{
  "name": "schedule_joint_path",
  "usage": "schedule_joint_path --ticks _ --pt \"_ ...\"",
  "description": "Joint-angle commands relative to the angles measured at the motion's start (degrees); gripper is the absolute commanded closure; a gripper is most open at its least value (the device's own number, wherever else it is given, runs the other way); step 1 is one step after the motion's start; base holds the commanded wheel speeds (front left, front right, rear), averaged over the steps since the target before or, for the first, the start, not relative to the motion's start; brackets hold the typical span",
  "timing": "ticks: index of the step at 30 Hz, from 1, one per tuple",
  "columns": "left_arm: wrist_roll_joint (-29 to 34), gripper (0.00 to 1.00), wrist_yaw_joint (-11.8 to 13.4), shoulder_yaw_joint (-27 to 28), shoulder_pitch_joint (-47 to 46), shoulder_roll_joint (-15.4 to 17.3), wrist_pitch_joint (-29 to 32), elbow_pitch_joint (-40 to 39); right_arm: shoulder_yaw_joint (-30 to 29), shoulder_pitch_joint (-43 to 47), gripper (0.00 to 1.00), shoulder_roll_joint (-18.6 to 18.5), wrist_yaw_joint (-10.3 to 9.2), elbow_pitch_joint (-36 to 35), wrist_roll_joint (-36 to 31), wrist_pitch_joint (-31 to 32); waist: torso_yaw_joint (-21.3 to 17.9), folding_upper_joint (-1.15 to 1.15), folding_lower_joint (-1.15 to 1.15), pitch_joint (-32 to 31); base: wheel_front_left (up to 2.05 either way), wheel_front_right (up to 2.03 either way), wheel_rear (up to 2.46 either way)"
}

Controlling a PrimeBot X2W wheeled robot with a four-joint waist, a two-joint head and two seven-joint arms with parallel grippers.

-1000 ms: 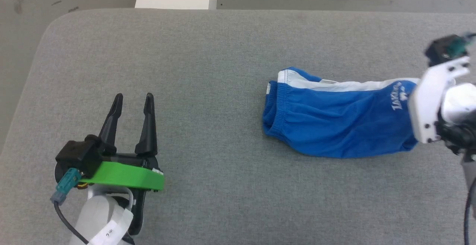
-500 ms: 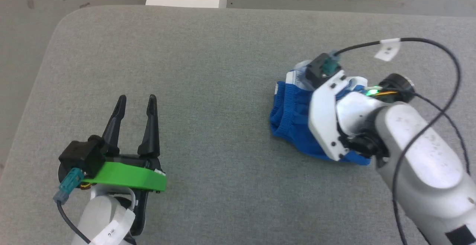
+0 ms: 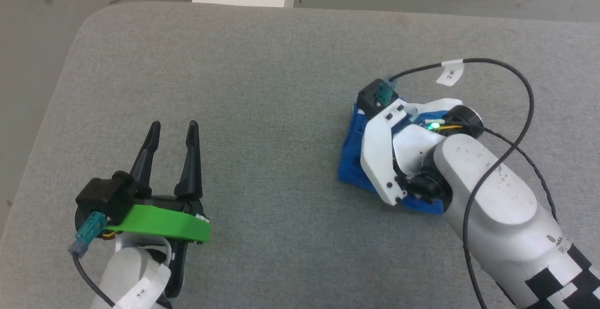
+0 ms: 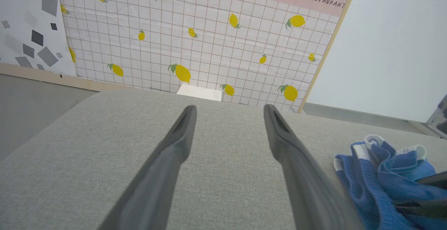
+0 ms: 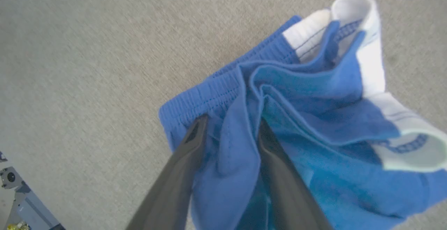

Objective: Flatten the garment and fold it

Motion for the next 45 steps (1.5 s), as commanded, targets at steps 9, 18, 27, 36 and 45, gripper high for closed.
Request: schedule_joint_path --ticks 9,18,27,36,45 --pt "-0.36 0.0 0.79 0.24 1.39 0.73 -0.06 1.13 -1.33 -3.15 0.0 -0.42 -0.09 -5.58 7.22 -5.32 -3.2 0.0 0.0 -5.16 0.0 0.0 0.0" --pt "-0.75 0.0 1.67 0.91 1.56 1.54 0.48 1.06 -12.61 -1.67 0.0 -3.84 -0.09 -13.67 9.19 -18.57 -5.73 0.0 0.0 -8.33 0.0 0.0 0.0" --pt "-1.17 0.0 2.66 1.72 2.13 1.93 0.4 1.36 -29.4 8.66 0.0 -4.34 -0.09 -17.77 1.68 -45.09 -7.16 0.0 0.0 -9.99 0.0 0.0 0.0" --pt "-0.98 0.0 3.66 1.84 2.83 2.15 0.34 3.59 -40.74 23.48 0.0 1.27 -0.09 -20.36 -5.05 -60.94 -6.58 0.0 0.0 -11.65 0.0 0.0 0.0" --pt "-0.84 0.0 4.33 1.52 3.04 2.59 0.69 6.39 -43.98 35.54 0.0 5.18 -0.09 -21.58 -8.72 -63.42 -5.34 0.0 0.0 -12.69 0.0 0.0 0.0"
